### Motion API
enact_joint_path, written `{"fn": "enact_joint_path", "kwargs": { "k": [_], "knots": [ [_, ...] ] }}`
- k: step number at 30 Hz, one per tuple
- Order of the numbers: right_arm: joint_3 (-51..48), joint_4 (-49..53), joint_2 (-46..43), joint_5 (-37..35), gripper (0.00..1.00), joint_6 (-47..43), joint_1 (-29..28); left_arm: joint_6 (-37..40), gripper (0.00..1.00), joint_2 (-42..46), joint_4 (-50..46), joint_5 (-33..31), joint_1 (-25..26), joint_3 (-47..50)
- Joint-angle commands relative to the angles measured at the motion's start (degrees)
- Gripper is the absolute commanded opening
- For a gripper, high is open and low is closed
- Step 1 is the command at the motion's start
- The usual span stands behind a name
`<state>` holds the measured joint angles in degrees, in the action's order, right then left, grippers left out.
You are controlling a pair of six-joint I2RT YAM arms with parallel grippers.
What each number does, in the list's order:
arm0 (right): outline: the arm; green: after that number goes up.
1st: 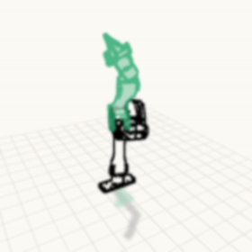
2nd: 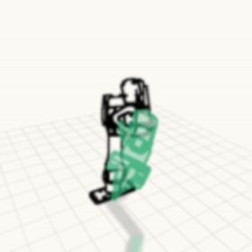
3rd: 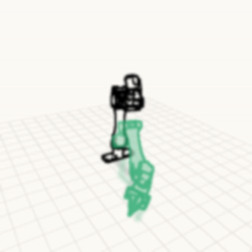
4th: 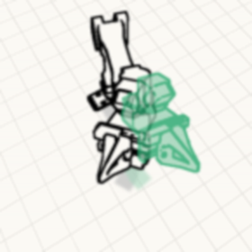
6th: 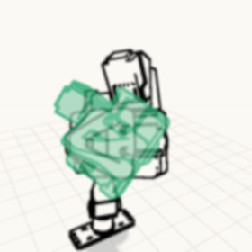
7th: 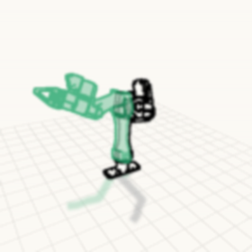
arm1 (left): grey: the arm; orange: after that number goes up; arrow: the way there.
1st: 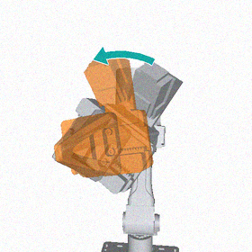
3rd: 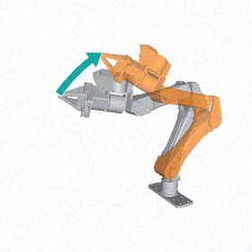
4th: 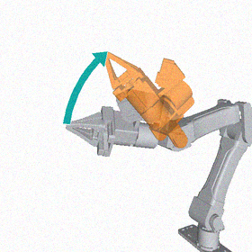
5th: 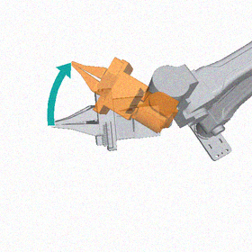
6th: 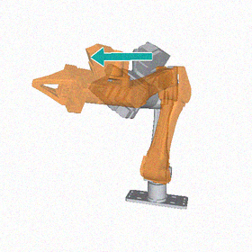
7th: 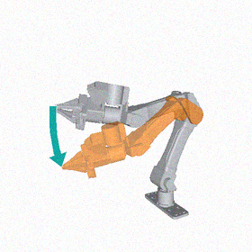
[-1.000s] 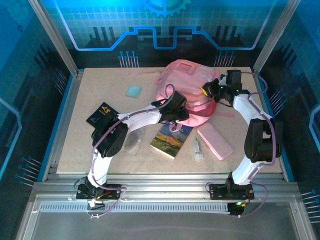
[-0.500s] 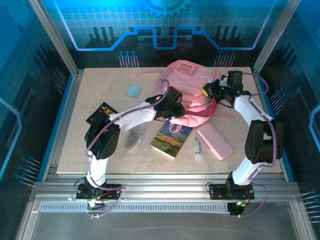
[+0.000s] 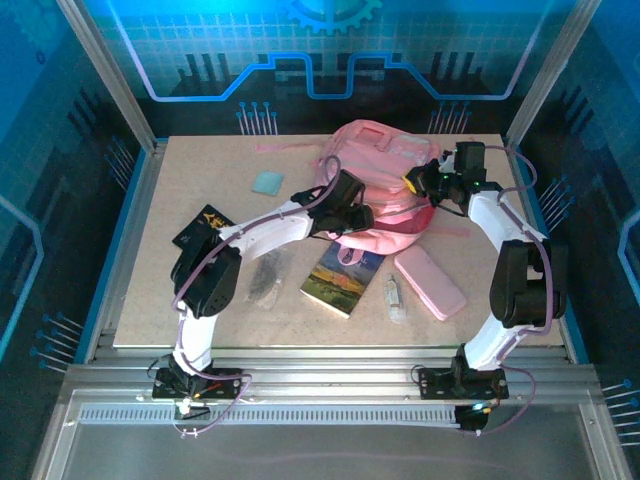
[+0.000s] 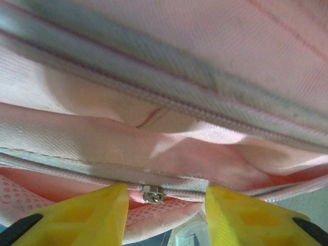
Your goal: Pack the student bag
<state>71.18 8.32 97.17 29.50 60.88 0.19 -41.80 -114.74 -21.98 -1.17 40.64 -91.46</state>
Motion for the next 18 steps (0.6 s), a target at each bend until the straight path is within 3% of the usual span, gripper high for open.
{"fn": "enact_joint_path", "kwargs": {
  "k": [1,10,18],
  "knots": [
    [0.3,-4.2,-3.7,4.1,0.00,0.3,0.5,6.9,0.44,-1.5,1.0,-0.7,1.5,1.3],
    [0.0,-4.9,-4.2,3.7,0.00,1.1,0.5,15.8,0.40,-5.5,-3.2,-8.3,2.3,-1.4],
    [0.6,-4.5,-4.2,3.8,0.00,1.0,0.5,16.5,0.36,-8.0,-0.9,-12.6,2.2,-3.5]
  ]
}}
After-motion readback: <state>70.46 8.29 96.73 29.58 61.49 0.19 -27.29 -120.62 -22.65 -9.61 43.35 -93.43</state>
